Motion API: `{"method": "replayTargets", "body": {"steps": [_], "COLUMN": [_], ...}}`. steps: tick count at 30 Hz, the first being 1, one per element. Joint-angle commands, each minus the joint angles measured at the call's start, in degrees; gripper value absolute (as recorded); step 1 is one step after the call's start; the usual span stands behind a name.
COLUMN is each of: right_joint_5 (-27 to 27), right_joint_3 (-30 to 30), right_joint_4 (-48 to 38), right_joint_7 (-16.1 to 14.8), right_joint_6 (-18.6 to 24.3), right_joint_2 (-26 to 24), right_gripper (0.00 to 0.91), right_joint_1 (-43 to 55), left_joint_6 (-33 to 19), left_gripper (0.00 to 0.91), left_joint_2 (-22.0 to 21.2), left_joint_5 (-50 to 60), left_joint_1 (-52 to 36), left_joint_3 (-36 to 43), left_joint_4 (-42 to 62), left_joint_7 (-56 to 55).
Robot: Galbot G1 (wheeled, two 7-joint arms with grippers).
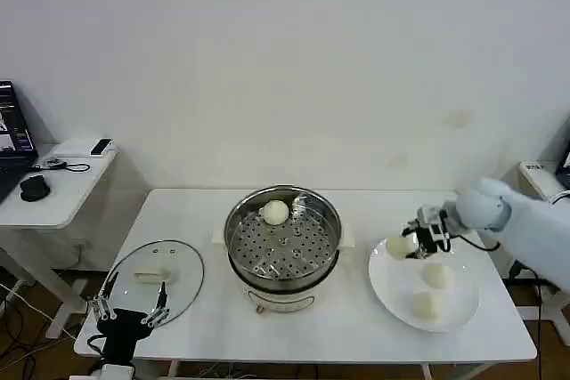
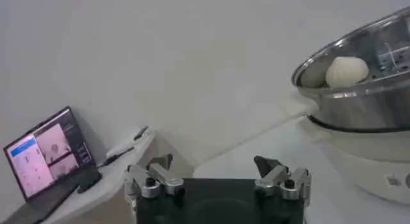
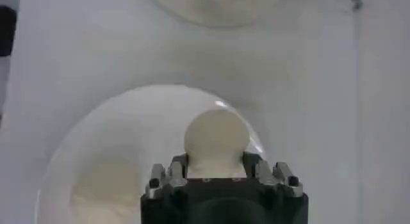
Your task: Take steamed baozi put them in steamer then cover it.
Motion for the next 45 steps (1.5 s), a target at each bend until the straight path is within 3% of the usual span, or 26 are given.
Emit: {"method": "replayTargets", "body": {"steps": [1, 5, 12, 19, 25, 32, 45], "right_joint_5": [7.91, 11.57, 19.87, 29.02, 30.98, 31.50, 28.90], "right_joint_3": [-5.65, -9.99, -16.60, -17.90, -18.92, -19.23, -18.98], "right_joint_4": [4.60, 6.80, 6.70, 2.19, -4.33, -9.16, -13.44], "right_joint_7": [0.01, 1.09, 4.91, 12.17, 15.42, 17.01, 17.26], "right_joint_6": [-2.18, -4.51, -10.25, -18.11, -22.02, -24.58, -24.87], "right_joint_2": [0.38, 5.12, 18.82, 32.83, 42.04, 47.30, 49.48], "right_gripper": [0.595, 0.595, 0.595, 0.595, 0.595, 0.595, 0.605], "right_joint_1": [15.16, 22.29, 29.27, 26.42, 22.53, 17.77, 13.94], "left_joint_6": [0.07, 0.11, 0.31, 0.35, 0.38, 0.03, -0.01], "left_gripper": [0.907, 0.907, 0.907, 0.907, 0.907, 0.907, 0.907], "left_joint_2": [-0.04, -0.22, 0.23, 0.69, 0.43, 0.09, -0.13], "left_joint_5": [0.18, 0.80, 0.58, 0.24, 0.29, 0.22, 0.29], "left_joint_1": [-0.55, -1.04, -1.89, -2.04, -1.74, -0.81, -1.08], "left_joint_3": [0.37, 0.66, -0.14, -1.18, -1.40, -2.09, -2.16], "left_joint_4": [-0.04, -0.12, 0.05, -0.49, -1.55, -2.10, -2.20], "left_joint_7": [0.09, 0.11, 0.28, 0.41, 0.45, 0.19, 0.16]}}
